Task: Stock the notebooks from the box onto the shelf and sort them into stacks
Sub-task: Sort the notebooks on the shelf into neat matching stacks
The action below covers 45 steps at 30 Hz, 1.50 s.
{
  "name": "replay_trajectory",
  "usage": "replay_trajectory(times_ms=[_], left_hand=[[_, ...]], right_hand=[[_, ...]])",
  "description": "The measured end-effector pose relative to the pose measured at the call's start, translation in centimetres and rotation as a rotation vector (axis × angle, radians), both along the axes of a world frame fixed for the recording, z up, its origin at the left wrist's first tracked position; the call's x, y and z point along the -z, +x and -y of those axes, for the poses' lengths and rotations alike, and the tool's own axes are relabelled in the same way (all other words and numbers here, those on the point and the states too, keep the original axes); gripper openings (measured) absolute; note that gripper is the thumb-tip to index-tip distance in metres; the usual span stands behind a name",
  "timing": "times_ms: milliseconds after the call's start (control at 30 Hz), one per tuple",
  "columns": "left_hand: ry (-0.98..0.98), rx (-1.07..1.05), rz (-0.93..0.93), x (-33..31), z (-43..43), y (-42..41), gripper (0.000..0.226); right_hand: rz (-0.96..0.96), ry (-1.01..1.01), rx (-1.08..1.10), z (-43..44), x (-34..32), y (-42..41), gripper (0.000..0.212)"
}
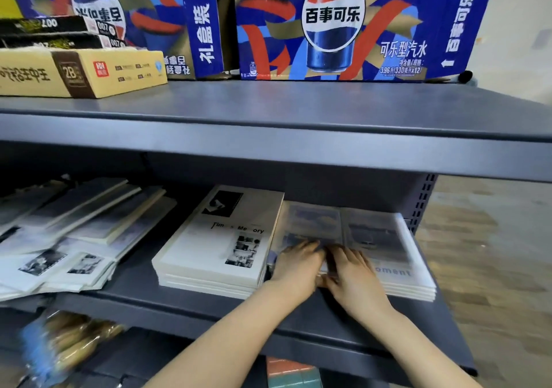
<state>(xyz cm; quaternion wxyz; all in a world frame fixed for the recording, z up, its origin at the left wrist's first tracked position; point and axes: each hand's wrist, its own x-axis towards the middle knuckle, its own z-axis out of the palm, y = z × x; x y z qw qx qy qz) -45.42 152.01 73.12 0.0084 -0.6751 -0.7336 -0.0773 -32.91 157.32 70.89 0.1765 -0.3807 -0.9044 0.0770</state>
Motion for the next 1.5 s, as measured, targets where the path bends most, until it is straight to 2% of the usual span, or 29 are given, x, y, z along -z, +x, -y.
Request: replay_trajectory(times_ms=[67,167,300,533,800,1000,1100,1200,1300,1400,1500], left_hand=[[-0.006,0.027,0.021,-0.4,0.5,-0.3,0.052],[0.137,0.072,0.036,-1.3,2.1,-0.4,0.035],[0.401,0.077,0.085,-3.6,4.6,-2.4,0.040],[0.408,-0.002,0.125,-5.7,10.1,-11.2,0.036],[0.458,-0.178,0.061,-5.1,17.4,-24.4,0.036],[0.522,-0.333,-0.059,-4.0,22.7,-33.4,0.031],[0.482,-0.425,-0.106,-3.2,24.3,-37.2,0.035],[0.331,-0.534,-0.139,-2.3,25.1,-39.9,0.051],[0.222,-0.619,-0.081,-1.4,25.3,-41.3,0.067],[0.133,-0.606,0.025,-0.2,25.2,-41.8,0.076],[0.087,-0.584,-0.095,0.6,25.2,-41.8,0.078]], right_hand=[[-0.008,-0.025,0.004,0.3,-0.5,-0.3,0.052],[-0.136,-0.099,0.023,1.0,-2.3,-1.1,0.034],[-0.298,-0.104,0.065,2.7,-5.1,-3.8,0.020],[-0.430,-0.149,0.076,7.8,-7.3,-12.4,0.020],[-0.531,-0.178,-0.024,15.2,-7.1,-22.7,0.017],[-0.537,-0.312,-0.095,19.2,-5.9,-30.2,0.018],[-0.503,-0.357,-0.099,20.4,-5.1,-32.9,0.016],[-0.476,-0.445,-0.075,20.9,-4.2,-35.0,0.018],[-0.439,-0.519,-0.034,20.8,-3.4,-36.5,0.026],[-0.442,-0.529,0.007,20.3,-3.2,-37.2,0.028],[-0.427,-0.539,0.028,19.7,-3.4,-38.0,0.025]])
